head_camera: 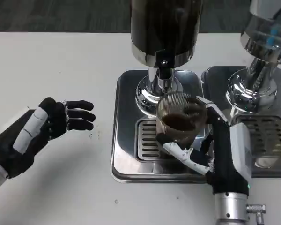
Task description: Grasp the cup under the faucet to collect the drink, then remove the cup.
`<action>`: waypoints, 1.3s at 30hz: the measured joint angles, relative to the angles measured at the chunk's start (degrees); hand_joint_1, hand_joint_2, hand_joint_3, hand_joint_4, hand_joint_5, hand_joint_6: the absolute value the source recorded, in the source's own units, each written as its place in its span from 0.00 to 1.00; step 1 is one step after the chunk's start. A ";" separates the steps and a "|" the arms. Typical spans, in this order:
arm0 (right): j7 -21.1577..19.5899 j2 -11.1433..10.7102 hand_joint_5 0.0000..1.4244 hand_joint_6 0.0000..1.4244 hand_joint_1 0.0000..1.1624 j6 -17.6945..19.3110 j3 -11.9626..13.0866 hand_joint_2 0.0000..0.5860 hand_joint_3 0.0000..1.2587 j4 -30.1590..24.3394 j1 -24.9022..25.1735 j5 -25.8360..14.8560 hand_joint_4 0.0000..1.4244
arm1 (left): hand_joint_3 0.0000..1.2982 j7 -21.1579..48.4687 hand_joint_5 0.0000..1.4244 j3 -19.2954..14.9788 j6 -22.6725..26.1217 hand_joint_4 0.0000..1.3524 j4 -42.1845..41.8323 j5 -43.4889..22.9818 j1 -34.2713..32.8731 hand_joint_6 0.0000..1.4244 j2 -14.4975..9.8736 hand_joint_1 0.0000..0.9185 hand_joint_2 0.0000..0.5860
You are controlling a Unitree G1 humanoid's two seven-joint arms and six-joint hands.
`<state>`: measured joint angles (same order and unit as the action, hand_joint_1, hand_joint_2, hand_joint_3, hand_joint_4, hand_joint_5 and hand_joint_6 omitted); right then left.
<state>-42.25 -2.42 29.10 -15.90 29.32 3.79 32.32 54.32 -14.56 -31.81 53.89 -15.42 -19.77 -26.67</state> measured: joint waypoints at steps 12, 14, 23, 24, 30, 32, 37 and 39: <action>3.29 -1.40 0.63 0.86 0.64 0.00 1.07 0.35 0.44 -10.21 -6.66 -0.05 0.48 | 0.28 0.50 0.26 1.78 -2.27 0.25 -3.37 0.23 0.37 0.21 0.62 0.00 0.21; 4.04 -1.77 0.63 0.87 0.65 -0.03 1.22 0.34 0.44 -11.56 -7.82 -0.05 0.48 | 0.27 0.72 0.25 2.13 -2.96 0.24 -5.00 0.22 0.90 0.21 0.72 0.00 0.21; 6.20 -2.60 0.64 0.88 0.66 -0.19 2.41 0.34 0.45 -16.36 -12.45 -0.03 0.49 | 0.26 1.60 0.23 2.44 -4.34 0.22 -11.37 -0.10 2.23 0.20 0.73 0.00 0.20; 6.24 -2.62 0.64 0.88 0.66 -0.19 2.57 0.33 0.45 -16.51 -12.82 -0.04 0.49 | 0.25 1.60 0.23 2.44 -4.41 0.22 -11.88 -0.11 2.38 0.19 0.73 0.00 0.20; 6.88 -2.72 0.65 0.89 0.67 -0.19 3.23 0.33 0.46 -18.81 -15.13 0.02 0.50 | 0.22 1.68 0.17 2.68 -7.81 0.17 -16.25 0.03 4.34 0.17 0.06 0.00 0.18; 7.50 -2.96 0.65 0.89 0.67 -0.17 3.69 0.33 0.46 -21.61 -16.29 -0.01 0.50 | 0.21 1.86 0.15 3.34 -11.00 0.15 -19.20 0.27 5.35 0.16 -0.77 0.00 0.17; 9.77 -3.63 0.66 0.90 0.68 -0.12 4.73 0.32 0.46 -27.30 -18.70 -0.17 0.50 | 0.18 1.97 0.11 4.60 -16.09 0.11 -23.44 0.49 7.58 0.14 -2.54 0.00 0.15; 10.87 -4.04 0.67 0.90 0.68 -0.11 5.21 0.32 0.47 -29.78 -20.09 -0.22 0.50 | 0.16 1.97 0.09 4.91 -18.11 0.09 -24.49 0.50 8.52 0.13 -3.08 0.00 0.15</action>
<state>-31.38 -6.46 28.99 -10.69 -0.46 -16.29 32.09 56.28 -9.65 -49.92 29.40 -14.93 -11.25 -29.74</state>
